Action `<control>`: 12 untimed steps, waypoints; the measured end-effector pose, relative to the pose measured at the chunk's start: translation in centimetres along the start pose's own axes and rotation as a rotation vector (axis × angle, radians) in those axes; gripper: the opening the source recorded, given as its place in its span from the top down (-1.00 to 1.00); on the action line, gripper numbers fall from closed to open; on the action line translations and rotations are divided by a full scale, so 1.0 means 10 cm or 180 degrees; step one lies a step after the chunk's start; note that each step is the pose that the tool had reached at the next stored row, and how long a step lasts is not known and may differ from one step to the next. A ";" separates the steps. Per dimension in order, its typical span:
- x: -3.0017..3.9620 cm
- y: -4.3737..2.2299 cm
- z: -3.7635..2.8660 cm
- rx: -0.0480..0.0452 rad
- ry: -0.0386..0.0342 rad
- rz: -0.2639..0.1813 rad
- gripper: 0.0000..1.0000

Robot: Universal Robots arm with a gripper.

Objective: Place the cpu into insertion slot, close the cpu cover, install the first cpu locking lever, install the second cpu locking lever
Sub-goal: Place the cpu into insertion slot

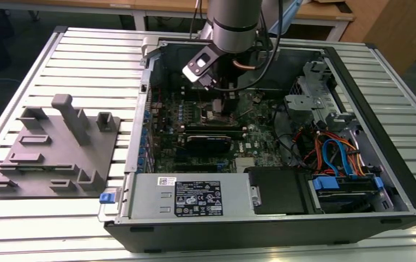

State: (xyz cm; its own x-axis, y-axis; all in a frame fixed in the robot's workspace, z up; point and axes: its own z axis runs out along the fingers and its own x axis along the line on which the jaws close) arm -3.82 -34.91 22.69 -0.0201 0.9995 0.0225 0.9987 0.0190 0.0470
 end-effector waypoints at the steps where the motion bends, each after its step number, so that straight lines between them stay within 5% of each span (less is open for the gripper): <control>1: 0.001 -0.004 0.015 0.0000 0.0000 -0.0001 -0.08; 12: 0.032 -0.059 0.123 0.0000 0.0000 0.0000 -0.08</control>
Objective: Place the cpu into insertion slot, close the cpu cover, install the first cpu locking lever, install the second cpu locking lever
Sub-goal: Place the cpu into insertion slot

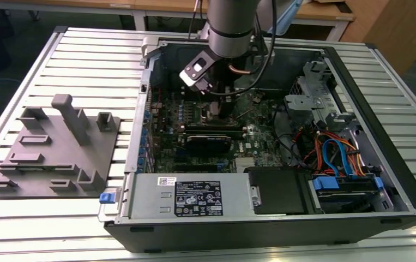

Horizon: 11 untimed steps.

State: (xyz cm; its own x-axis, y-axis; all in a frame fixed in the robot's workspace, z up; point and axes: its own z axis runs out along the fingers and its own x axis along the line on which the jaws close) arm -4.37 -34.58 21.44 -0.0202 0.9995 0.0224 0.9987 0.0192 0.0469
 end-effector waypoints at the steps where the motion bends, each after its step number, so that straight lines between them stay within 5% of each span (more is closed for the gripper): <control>1: 0.009 -0.003 0.009 0.0000 0.0000 0.0000 -0.08; 11: 0.027 -0.028 0.136 -0.0001 -0.0001 0.0022 -0.08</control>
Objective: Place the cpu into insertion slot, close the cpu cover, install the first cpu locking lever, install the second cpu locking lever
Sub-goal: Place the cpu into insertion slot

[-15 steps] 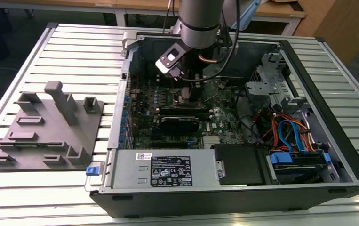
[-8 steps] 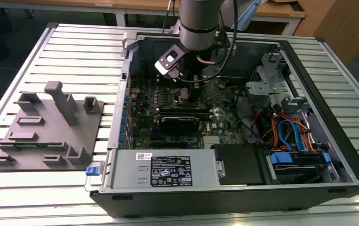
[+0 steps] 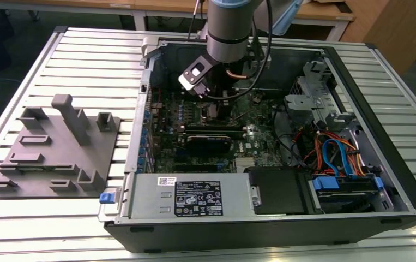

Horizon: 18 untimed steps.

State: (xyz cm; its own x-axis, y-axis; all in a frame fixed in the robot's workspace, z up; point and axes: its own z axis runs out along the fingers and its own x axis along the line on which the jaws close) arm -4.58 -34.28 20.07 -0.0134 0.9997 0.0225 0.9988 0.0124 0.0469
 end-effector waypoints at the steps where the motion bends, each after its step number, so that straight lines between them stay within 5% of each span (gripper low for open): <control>1: 0.000 -0.002 0.017 0.0000 0.0000 0.0001 -0.08; 10: -0.001 -0.021 0.102 0.0002 -0.0003 0.0001 -0.08; 18: 0.007 -0.017 0.086 -0.0003 0.0006 0.0001 -0.08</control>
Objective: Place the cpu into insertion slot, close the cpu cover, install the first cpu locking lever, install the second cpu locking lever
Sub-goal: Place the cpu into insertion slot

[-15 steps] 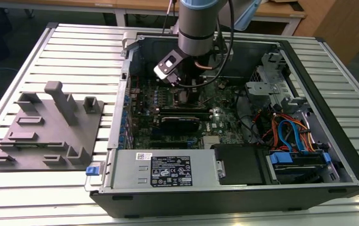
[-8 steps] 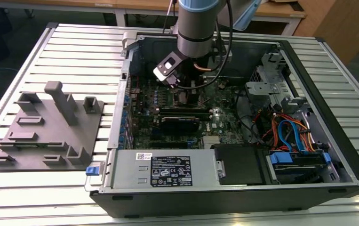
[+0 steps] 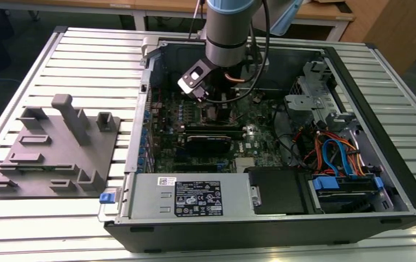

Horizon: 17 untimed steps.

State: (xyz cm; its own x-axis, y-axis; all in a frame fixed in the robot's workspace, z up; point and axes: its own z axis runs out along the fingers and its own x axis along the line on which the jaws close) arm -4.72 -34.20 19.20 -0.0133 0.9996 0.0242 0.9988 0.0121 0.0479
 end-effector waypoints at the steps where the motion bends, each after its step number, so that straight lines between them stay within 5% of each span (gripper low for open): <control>1: -0.001 -0.001 -0.011 0.0001 -0.0004 0.0000 -0.08; 17: 0.009 0.010 0.003 0.0001 -0.0006 0.0002 -0.08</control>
State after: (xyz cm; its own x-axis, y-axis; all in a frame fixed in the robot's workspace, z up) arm -4.62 -34.11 19.18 -0.0126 0.9997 0.0223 0.9988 0.0115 0.0474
